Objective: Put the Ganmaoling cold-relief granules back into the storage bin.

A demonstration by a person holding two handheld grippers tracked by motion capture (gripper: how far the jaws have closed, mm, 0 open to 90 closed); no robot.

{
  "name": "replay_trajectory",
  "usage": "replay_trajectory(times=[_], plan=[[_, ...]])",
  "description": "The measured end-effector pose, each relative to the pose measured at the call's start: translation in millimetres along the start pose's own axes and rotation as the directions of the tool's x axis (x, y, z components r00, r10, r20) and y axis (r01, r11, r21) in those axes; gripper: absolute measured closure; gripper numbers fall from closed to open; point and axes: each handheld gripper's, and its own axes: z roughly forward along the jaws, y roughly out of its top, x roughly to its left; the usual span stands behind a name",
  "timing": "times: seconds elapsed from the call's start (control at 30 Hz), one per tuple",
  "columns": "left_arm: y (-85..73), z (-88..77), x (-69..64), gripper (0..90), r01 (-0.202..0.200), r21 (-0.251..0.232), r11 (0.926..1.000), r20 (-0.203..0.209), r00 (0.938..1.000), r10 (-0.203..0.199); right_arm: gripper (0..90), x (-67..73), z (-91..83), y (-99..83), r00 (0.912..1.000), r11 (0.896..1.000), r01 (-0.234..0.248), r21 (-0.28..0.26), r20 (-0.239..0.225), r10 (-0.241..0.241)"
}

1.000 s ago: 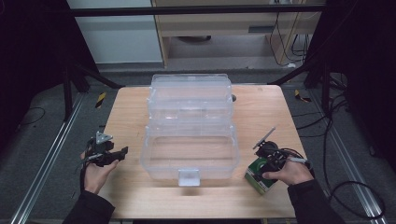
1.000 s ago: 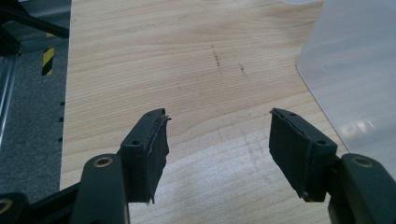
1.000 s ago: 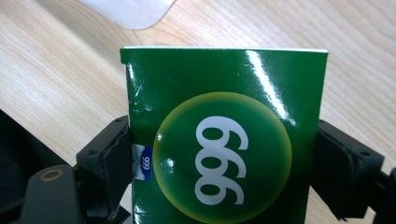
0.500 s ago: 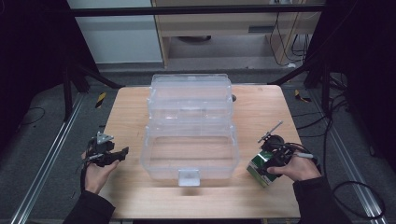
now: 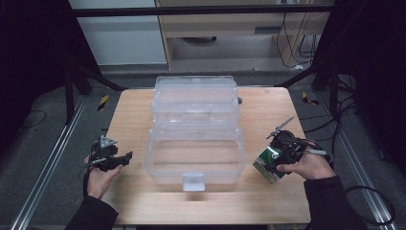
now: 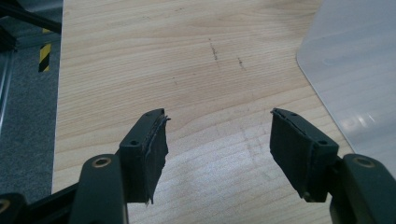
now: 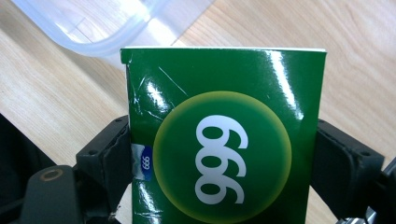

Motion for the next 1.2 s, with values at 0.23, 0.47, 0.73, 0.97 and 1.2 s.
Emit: replay_trajectory(times=[0.23,0.47,0.73,0.97,1.2], plan=[[0.0,0.6,-0.1,35.8,-0.001,0.004,1.0000,0.003,1.0000,0.001,17.4,1.8,-5.5,5.0,0.9981,0.998,0.062,-0.017,-0.006,-0.062],[-0.2,1.0,-0.6,35.7,-0.002,0.005,1.0000,0.003,1.0000,0.002,17.4,0.3,-21.6,15.9,0.9956,0.995,0.094,-0.035,0.004,-0.094],[-0.5,2.7,-1.6,35.7,-0.004,0.011,0.9999,0.005,1.0000,0.004,17.4,3.2,-43.4,38.7,0.9847,0.983,0.174,-0.064,0.014,-0.174],[-0.5,2.0,-1.5,35.6,-0.002,0.007,1.0000,0.005,1.0000,0.002,17.6,7.6,-56.3,59.0,0.9701,0.967,0.240,-0.087,-0.014,-0.242],[-0.9,3.3,-1.8,35.6,-0.004,0.013,0.9999,0.006,1.0000,0.004,17.5,15.3,-59.4,73.7,0.9519,0.949,0.303,-0.089,-0.021,-0.306]])
